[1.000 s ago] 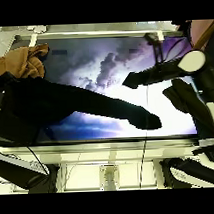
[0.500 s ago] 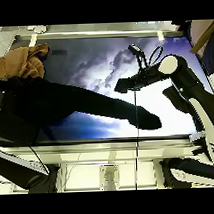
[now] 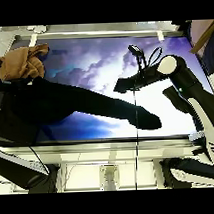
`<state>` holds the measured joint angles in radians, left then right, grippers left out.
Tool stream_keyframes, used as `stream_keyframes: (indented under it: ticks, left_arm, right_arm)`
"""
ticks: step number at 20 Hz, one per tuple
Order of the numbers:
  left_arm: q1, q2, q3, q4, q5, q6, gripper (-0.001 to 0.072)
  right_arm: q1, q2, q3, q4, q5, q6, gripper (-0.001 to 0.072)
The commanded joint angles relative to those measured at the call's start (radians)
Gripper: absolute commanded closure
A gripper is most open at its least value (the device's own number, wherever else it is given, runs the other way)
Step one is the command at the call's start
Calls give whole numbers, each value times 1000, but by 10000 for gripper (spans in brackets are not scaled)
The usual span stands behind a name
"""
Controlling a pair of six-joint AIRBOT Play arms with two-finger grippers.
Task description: Fold the clothes and pants, and hang the long-sleeved shirts on hangers.
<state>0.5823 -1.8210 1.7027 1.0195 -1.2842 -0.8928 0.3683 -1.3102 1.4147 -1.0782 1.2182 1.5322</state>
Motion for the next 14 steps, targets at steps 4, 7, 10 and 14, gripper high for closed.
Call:
stream_keyframes:
  ticks: [4, 7, 10, 14]
  left_arm:
    - [5, 2, 0, -6, -80, 11, 55]
    - [8, 18, 2, -51, -82, 12, 56]
    - [8, 12, 2, -32, -99, 11, 366]
    - [8, 12, 2, -43, -134, -7, 690]
  right_arm:
    - [1, -1, 0, 0, -6, 1, 153]
    - [1, -1, 0, -1, -6, 1, 153]
    - [1, -1, 0, -6, -7, 1, 153]
    - [1, -1, 0, -8, -5, 1, 153]
